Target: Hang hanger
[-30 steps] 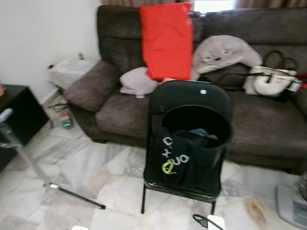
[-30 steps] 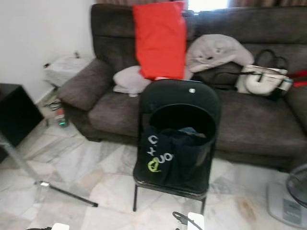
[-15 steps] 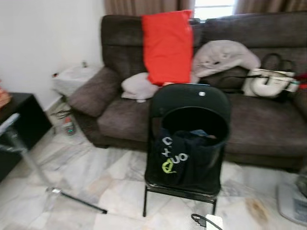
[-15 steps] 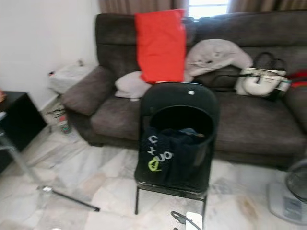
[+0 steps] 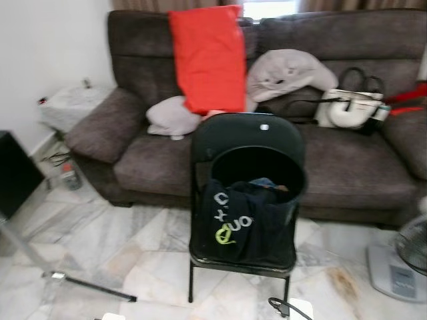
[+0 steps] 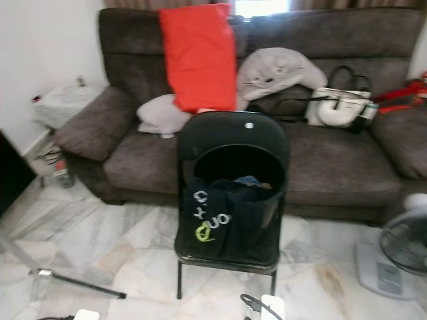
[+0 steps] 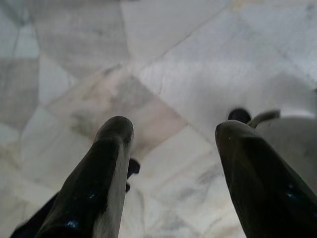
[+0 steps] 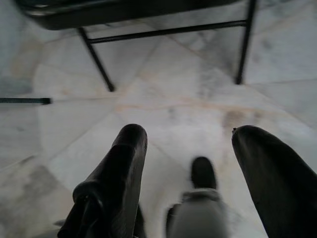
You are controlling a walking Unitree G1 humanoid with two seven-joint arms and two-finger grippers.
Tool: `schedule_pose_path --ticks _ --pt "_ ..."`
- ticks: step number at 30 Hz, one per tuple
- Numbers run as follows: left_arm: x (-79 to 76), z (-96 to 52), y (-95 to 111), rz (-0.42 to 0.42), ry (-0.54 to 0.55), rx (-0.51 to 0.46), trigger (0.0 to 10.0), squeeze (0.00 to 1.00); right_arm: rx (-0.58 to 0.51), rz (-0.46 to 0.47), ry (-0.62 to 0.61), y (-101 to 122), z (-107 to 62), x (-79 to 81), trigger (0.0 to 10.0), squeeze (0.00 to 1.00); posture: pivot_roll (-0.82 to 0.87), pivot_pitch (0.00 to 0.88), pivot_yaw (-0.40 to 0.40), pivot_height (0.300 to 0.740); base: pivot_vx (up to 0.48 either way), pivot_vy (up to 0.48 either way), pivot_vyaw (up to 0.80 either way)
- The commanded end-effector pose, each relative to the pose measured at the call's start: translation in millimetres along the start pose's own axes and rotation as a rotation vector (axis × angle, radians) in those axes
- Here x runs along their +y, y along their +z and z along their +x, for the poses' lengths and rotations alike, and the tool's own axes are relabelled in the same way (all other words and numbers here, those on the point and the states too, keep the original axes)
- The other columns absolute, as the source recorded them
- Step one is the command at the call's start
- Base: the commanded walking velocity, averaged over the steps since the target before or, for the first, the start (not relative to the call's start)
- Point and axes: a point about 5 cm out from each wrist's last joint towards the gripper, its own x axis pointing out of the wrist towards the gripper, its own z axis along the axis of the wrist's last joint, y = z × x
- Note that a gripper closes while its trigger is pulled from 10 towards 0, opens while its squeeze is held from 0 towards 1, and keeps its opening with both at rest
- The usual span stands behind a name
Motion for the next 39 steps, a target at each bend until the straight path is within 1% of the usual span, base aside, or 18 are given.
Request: schedule_pose_path --ticks 1,9,19,39 --pt "3.8 -0.4 -0.6 0.013 -0.002 0.005 10.0 0.00 0.011 0.002 0.000 -4.4 -0.6 0.1 10.0 0.00 -0.05 0.003 0.113 0.740 0.000 0.000 0.00" --pt "5.1 -0.6 0.0 0.009 -0.006 0.000 10.0 0.00 0.013 0.005 0.000 -4.9 -0.7 0.3 10.0 0.00 -0.05 0.003 0.113 0.740 0.000 0.000 0.00" --pt "3.7 -0.6 -0.5 0.007 -0.013 0.000 10.0 0.00 0.010 0.003 0.000 -4.7 -0.7 0.5 10.0 0.00 -0.05 0.004 0.114 0.740 0.000 0.000 -0.77" --pt "1.9 -0.6 -2.7 0.001 -0.014 0.007 10.0 0.00 -0.008 0.007 -0.005 -3.5 -0.8 0.3 10.0 0.00 -0.05 0.002 0.114 0.740 0.000 0.000 0.00"
